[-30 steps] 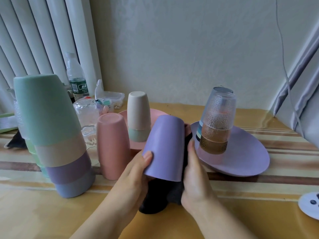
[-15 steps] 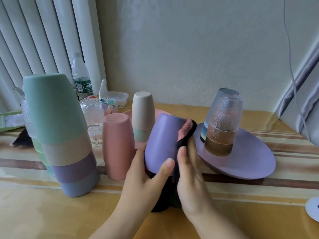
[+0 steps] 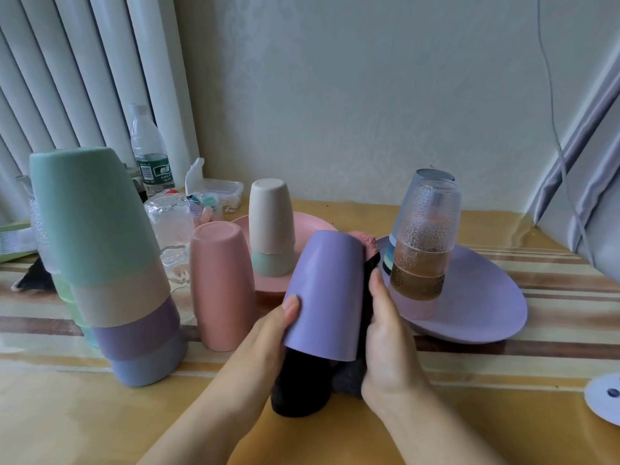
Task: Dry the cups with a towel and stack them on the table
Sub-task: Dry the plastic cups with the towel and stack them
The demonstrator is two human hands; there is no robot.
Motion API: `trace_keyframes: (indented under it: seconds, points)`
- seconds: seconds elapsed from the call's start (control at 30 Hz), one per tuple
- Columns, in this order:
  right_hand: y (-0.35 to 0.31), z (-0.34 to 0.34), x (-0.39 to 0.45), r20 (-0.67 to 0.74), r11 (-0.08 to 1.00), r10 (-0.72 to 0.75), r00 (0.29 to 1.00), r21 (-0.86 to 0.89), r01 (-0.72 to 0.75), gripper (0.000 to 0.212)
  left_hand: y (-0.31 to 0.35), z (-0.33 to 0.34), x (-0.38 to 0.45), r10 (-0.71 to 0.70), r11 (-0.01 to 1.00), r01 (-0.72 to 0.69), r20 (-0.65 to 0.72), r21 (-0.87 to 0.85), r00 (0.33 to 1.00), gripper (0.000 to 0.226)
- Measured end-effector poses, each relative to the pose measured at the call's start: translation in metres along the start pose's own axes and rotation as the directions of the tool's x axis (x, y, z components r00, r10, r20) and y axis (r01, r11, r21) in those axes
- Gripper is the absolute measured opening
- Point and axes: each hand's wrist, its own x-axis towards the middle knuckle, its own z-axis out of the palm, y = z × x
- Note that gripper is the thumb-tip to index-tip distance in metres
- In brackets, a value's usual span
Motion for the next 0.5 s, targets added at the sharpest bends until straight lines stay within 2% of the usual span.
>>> trace_keyframes:
  seconds: [0.07, 0.1, 0.17, 0.23, 0.3, 0.37, 0.43, 0.5]
  points:
    - [0.003, 0.0, 0.003, -0.023, 1.0, -0.011, 1.0, 0.009, 0.011, 0.053, 0.0, 0.005, 0.003, 0.056, 0.998, -0.054, -0.125, 0.016, 0.991, 0.047]
    - [0.003, -0.003, 0.005, -0.019, 1.0, -0.03, 0.999, 0.009, 0.03, 0.049, 0.0, 0.007, 0.005, 0.124, 0.989, -0.105, -0.198, 0.103, 0.972, 0.051]
    - [0.002, -0.006, 0.008, -0.005, 0.995, -0.097, 0.995, -0.02, 0.097, 0.039, -0.001, 0.007, 0.003, 0.325, 0.924, -0.222, -0.333, 0.311, 0.885, 0.053]
    - [0.003, -0.009, 0.011, 0.004, 0.977, -0.179, 0.984, -0.119, 0.179, 0.03, -0.002, 0.005, -0.001, 0.496, 0.822, -0.315, -0.324, 0.475, 0.806, 0.036]
    - [0.005, -0.012, 0.01, 0.081, 0.908, -0.291, 0.953, -0.29, 0.302, 0.047, -0.003, 0.006, -0.004, 0.587, 0.713, -0.346, -0.249, 0.61, 0.77, 0.027]
    - [0.007, -0.014, 0.01, 0.139, 0.852, -0.315, 0.939, -0.394, 0.344, 0.054, -0.002, 0.009, -0.007, 0.564, 0.686, -0.324, -0.195, 0.651, 0.802, 0.03]
    - [0.012, -0.013, 0.011, 0.158, 0.835, -0.305, 0.939, -0.43, 0.344, 0.05, -0.001, 0.009, -0.007, 0.506, 0.673, -0.295, -0.132, 0.678, 0.852, 0.047]
    - [0.018, -0.013, 0.009, 0.157, 0.835, -0.272, 0.949, -0.452, 0.314, 0.046, 0.002, 0.008, -0.005, 0.451, 0.715, -0.257, -0.148, 0.65, 0.88, 0.052]
